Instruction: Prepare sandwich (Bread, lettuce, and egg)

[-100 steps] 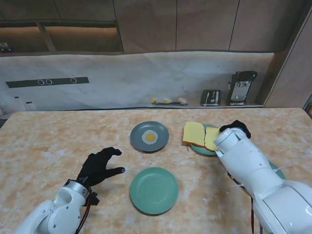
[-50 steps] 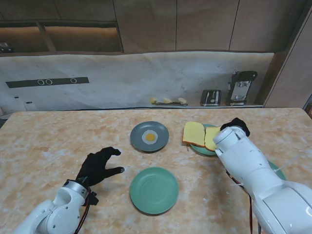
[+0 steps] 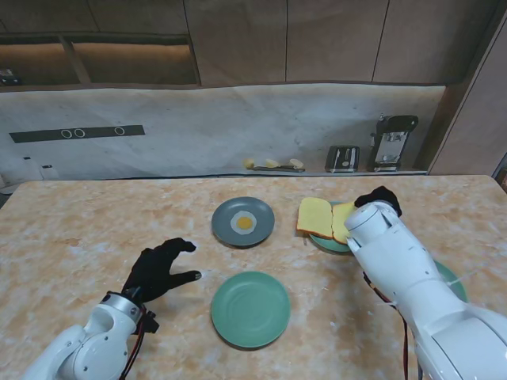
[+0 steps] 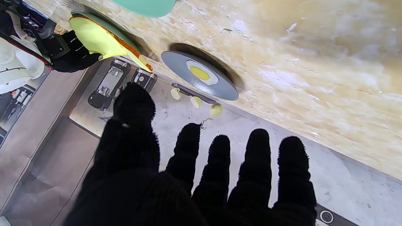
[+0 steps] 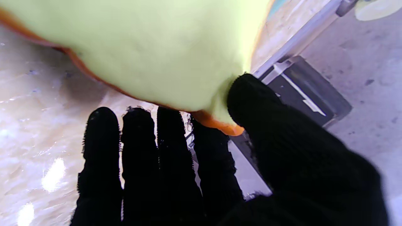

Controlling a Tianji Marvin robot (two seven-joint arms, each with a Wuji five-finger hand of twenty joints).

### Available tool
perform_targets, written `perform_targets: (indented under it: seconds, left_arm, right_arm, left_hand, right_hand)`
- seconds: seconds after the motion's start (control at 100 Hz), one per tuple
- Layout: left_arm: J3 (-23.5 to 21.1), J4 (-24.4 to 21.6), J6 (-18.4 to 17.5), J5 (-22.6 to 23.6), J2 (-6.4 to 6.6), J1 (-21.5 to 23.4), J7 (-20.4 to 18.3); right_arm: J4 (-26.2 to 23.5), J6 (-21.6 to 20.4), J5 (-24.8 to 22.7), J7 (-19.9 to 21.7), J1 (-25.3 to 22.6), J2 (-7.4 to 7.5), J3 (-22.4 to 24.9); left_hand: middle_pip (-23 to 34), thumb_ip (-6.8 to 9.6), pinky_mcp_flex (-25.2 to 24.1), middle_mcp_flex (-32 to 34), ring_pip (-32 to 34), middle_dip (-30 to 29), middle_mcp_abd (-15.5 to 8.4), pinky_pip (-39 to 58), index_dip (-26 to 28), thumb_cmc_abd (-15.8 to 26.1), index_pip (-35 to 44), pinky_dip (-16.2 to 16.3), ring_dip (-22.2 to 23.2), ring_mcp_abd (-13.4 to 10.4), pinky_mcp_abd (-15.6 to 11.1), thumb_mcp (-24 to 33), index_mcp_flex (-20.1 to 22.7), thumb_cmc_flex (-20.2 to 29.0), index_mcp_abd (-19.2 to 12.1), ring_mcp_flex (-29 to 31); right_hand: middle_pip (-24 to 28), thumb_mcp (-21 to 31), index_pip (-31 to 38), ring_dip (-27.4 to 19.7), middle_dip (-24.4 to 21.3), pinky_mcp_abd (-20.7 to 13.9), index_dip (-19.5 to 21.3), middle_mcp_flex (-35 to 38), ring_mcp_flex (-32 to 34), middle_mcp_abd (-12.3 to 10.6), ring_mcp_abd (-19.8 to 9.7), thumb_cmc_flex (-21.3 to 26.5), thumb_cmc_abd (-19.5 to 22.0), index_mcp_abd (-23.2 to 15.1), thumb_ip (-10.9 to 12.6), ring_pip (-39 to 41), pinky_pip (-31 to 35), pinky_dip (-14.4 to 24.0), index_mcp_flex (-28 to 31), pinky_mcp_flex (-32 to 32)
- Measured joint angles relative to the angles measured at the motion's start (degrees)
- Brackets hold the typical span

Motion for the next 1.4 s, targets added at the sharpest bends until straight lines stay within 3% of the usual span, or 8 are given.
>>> perform_targets:
  seconds: [0.24, 0.53, 0.76, 1.12, 1.4]
  left_arm:
    - [-0.4, -0.1, -0.5, 0.0, -0.03, 0.5, 0.5]
    - [-1.3, -0.5, -1.4, 0.4, -0.1, 1.6, 1.3]
    - [-2.0, -1.1, -2.0, 1.2, -0.13, 2.6, 2.2]
    - [-2.3, -1.4, -2.7, 1.6, -0.2, 3.2, 3.1]
    - [-2.6, -1.7, -2.9, 2.1, -0.28, 3.7, 3.7]
  right_arm:
    - [-4.8, 1.2, -0.8, 0.8, -1.9, 1.02, 0.7]
    - [-11.2, 2.6, -1.0, 1.4, -4.7, 1.91, 1.9]
    - [-12.6, 2.8, 0.1, 0.4, -5.6, 1.78, 3.0]
    - [-21.9, 3.0, 1.9, -0.7, -10.3, 1.83, 5.9]
    - [-30.6, 2.4, 2.3, -0.2, -14.7, 2.76, 7.6]
  left_hand:
    - [0.0, 0.0, 0.1, 0.0, 0.0, 0.0, 0.0, 0.0, 0.0, 0.0, 0.0, 0.0, 0.0, 0.0, 0.0, 0.0, 0.0, 0.0, 0.0, 0.0]
    - [0.0, 0.0, 0.1, 0.0, 0.0, 0.0, 0.0, 0.0, 0.0, 0.2, 0.0, 0.0, 0.0, 0.0, 0.0, 0.0, 0.0, 0.0, 0.0, 0.0]
    - [0.0, 0.0, 0.1, 0.0, 0.0, 0.0, 0.0, 0.0, 0.0, 0.8, 0.0, 0.0, 0.0, 0.0, 0.0, 0.0, 0.0, 0.0, 0.0, 0.0]
    - [0.0, 0.0, 0.1, 0.0, 0.0, 0.0, 0.0, 0.0, 0.0, 1.4, 0.0, 0.0, 0.0, 0.0, 0.0, 0.0, 0.0, 0.0, 0.0, 0.0]
    - [0.0, 0.0, 0.1, 0.0, 0.0, 0.0, 0.0, 0.0, 0.0, 1.4, 0.0, 0.0, 0.0, 0.0, 0.0, 0.0, 0.0, 0.0, 0.0, 0.0]
  right_hand:
    - [0.0, 0.0, 0.0, -0.9, -0.2, 1.4, 0.0, 3.0, 3.8, 1.0, 1.2, 0.0, 0.0, 0.0, 0.0, -0.7, 0.0, -0.9, 0.8, 3.9]
    - [-1.3, 3.2, 0.0, -2.3, -1.6, 3.7, -0.4, 6.7, 10.8, 3.5, 2.2, 0.6, -2.9, 0.6, 0.0, -0.7, 0.1, -4.1, 2.3, 14.2]
    - [-1.4, 4.8, 0.0, -2.3, -1.6, 4.2, -0.5, 7.3, 13.2, 4.4, 2.2, 0.7, -4.2, 0.6, -0.1, -0.4, 0.2, -5.3, 2.8, 18.0]
    - [-0.6, 5.7, 0.0, -2.3, -1.6, 5.6, -0.5, 10.4, 15.8, 5.5, 2.4, 0.8, -4.9, 1.5, -0.1, 0.8, 1.3, -6.0, 4.3, 20.1]
    - [-0.6, 6.1, 0.0, -2.9, -1.6, 6.2, -0.5, 10.9, 16.5, 5.7, 2.7, 0.8, -4.9, 2.1, -0.1, 0.8, 1.4, -6.1, 4.4, 20.2]
